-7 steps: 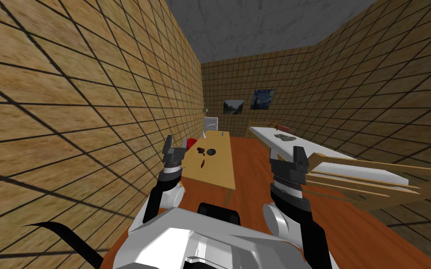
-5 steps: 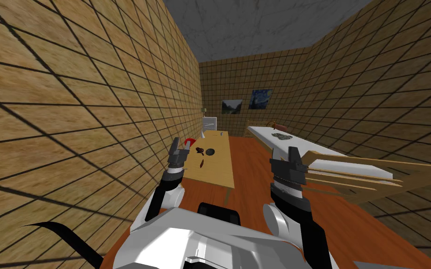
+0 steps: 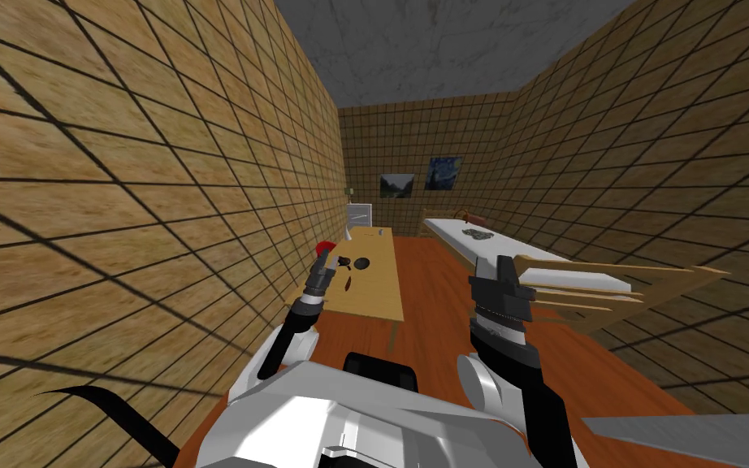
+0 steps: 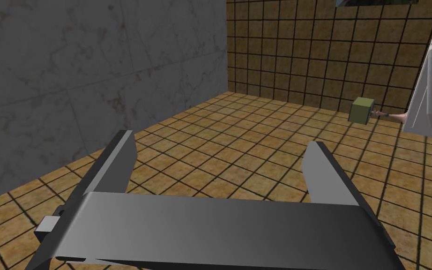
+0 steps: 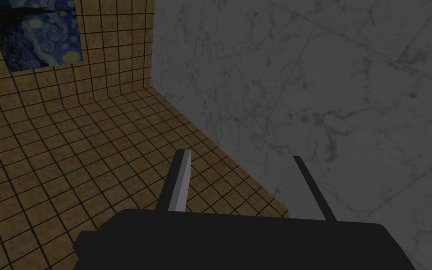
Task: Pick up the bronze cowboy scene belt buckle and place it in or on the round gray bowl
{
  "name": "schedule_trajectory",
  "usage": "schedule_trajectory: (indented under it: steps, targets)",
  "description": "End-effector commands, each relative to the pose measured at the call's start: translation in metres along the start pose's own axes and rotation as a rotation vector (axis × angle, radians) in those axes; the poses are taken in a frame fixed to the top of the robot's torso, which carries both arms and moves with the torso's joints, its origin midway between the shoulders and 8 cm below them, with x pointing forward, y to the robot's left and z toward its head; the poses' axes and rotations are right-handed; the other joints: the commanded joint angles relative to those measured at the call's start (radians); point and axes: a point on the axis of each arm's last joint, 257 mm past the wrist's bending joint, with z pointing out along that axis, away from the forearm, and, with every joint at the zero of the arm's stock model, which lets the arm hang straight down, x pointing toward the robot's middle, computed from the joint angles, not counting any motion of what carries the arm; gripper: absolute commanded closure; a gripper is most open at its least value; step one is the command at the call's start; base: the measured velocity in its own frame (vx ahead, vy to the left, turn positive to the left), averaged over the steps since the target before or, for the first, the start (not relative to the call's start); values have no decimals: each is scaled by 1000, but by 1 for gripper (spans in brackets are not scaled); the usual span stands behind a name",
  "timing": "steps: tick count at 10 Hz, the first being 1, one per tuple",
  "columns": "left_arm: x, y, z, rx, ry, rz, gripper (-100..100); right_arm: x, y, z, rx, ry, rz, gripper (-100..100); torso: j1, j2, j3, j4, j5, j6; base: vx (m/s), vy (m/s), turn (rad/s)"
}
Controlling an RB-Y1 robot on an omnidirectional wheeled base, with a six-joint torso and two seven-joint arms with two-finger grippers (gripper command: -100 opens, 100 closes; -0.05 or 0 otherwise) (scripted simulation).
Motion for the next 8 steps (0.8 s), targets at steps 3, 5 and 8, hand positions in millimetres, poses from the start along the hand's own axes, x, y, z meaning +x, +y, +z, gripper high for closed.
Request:
schedule_trajectory:
  steps: [3, 5, 8]
  targets:
    - [13, 56, -18, -135, 80, 66, -100, 0, 0, 0, 0, 0, 0, 0, 0, 0, 0, 0, 0, 0, -37, 3, -116]
    - [17, 84, -30, -201, 113, 95, -100, 0, 0, 0, 0, 0, 0, 0, 0, 1, 0, 0, 0, 0, -36, 5, -112]
    - [23, 128, -54, -312, 182, 159, -100, 0, 0, 0, 0, 0, 0, 0, 0, 0, 0, 0, 0, 0, -38, 2, -131]
